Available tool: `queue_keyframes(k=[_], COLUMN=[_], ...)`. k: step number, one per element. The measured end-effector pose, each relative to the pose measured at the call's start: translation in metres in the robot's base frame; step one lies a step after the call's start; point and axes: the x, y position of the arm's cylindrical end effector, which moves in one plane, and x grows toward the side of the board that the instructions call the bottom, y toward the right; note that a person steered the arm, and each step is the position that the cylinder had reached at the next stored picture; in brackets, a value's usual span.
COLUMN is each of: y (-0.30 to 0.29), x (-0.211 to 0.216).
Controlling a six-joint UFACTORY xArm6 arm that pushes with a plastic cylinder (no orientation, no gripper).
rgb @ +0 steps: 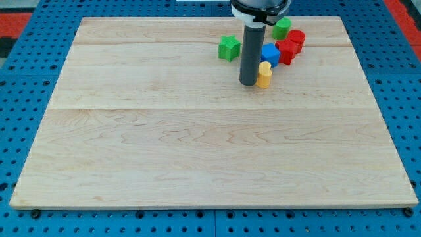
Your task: Move the red star into the hexagon
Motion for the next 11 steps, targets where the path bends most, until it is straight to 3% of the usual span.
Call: queue_keyframes(k=[1, 2, 3, 4, 7, 9, 10, 11], y=[0.017, 0.103, 0.176, 0.207, 0.171, 0.079, 0.065, 0.087], x=[0.020, 0.053, 0.034, -0.012, -0.082, -0.070, -0.088, -0.102])
